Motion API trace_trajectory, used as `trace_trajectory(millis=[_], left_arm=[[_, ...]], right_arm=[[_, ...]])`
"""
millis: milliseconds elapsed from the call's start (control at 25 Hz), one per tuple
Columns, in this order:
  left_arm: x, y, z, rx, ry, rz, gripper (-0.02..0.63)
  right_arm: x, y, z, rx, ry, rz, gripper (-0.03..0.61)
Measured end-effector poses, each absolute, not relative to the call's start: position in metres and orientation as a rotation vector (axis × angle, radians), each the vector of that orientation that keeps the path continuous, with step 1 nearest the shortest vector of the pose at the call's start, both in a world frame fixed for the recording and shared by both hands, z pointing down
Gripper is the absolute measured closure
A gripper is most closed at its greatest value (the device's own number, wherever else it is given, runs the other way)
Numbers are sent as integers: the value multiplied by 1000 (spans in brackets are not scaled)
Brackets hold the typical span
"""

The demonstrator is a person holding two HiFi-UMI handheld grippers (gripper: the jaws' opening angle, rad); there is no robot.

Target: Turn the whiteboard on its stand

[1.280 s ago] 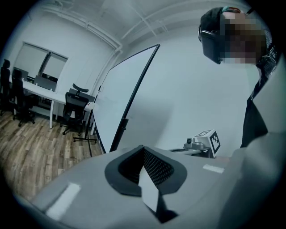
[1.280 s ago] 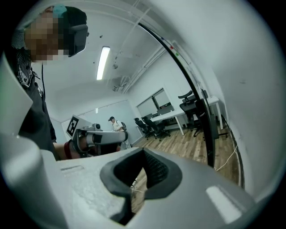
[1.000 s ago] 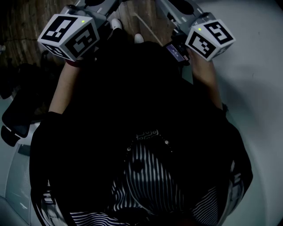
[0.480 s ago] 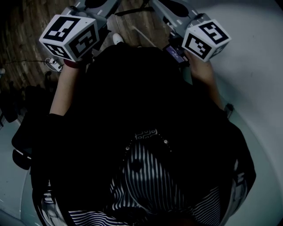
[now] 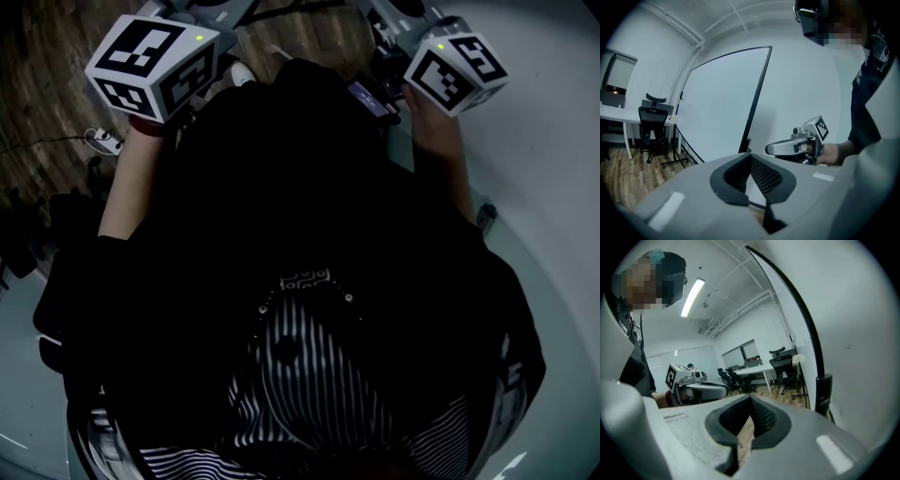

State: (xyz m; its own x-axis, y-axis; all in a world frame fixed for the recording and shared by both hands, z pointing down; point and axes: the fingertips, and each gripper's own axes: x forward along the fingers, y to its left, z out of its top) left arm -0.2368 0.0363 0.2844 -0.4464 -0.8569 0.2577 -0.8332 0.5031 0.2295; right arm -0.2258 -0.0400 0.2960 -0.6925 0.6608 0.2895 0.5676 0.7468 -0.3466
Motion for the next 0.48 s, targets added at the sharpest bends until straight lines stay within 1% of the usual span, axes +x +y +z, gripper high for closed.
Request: trace_trajectory(millis=[200, 360, 480], left_arm=[[-251, 9, 289, 1440, -2376, -133, 611], [-270, -15, 269, 1449, -2372, -172, 611], [-281, -33, 270, 1452, -2355, -139, 611]], right_arm=[[-241, -59, 298, -943, -2565, 330, 578], [-261, -69, 285, -955, -2554, 346, 578], [-278, -83, 283, -959, -2561, 345, 578]])
